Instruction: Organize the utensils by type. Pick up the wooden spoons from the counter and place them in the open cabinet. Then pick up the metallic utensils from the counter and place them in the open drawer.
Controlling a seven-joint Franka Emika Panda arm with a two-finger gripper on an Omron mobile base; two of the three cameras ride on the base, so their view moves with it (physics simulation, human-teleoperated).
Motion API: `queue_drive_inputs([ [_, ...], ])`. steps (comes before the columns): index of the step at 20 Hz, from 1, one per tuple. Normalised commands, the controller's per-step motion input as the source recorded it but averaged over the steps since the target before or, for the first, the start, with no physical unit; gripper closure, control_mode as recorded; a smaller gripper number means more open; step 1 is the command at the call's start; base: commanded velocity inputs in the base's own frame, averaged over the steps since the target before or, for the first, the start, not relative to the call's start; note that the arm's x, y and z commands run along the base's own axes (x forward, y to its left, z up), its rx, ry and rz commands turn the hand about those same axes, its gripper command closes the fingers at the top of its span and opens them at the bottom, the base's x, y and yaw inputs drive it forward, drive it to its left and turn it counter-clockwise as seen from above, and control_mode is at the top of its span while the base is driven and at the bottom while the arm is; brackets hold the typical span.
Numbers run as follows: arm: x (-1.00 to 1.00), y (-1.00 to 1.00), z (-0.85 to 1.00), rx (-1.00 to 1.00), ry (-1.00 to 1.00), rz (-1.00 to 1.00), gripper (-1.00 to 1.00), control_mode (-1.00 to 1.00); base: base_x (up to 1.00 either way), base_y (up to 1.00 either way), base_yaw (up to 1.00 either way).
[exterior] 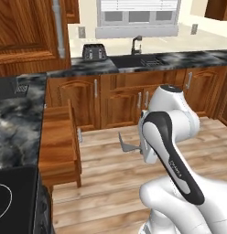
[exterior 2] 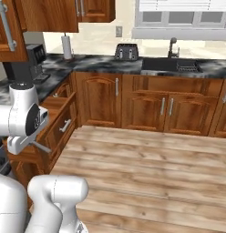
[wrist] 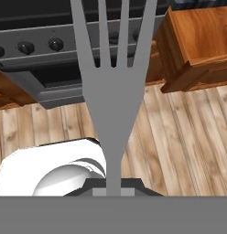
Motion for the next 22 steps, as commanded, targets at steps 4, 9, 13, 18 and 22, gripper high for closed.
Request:
queue_drive_inputs([
  [4, 0.0, 0.0, 0.0, 0.0, 0.0, 0.0, 1.0, 1.0, -0.1, 0.39, 0.0],
  [9, 0.0, 0.0, 0.0, 0.0, 0.0, 0.0, 1.0, 1.0, 0.1, 0.31, 0.02],
  [13, 0.0, 0.0, 0.0, 0.0, 0.0, 0.0, 1.0, 1.0, 0.0, 0.35, 0.05],
  [18, 0.0, 0.0, 0.0, 0.0, 0.0, 0.0, 1.0, 1.0, 0.0, 0.44, 0.0],
  [22, 0.0, 0.0, 0.0, 0.0, 0.0, 0.0, 1.0, 1.0, 0.08, 0.45, 0.02],
])
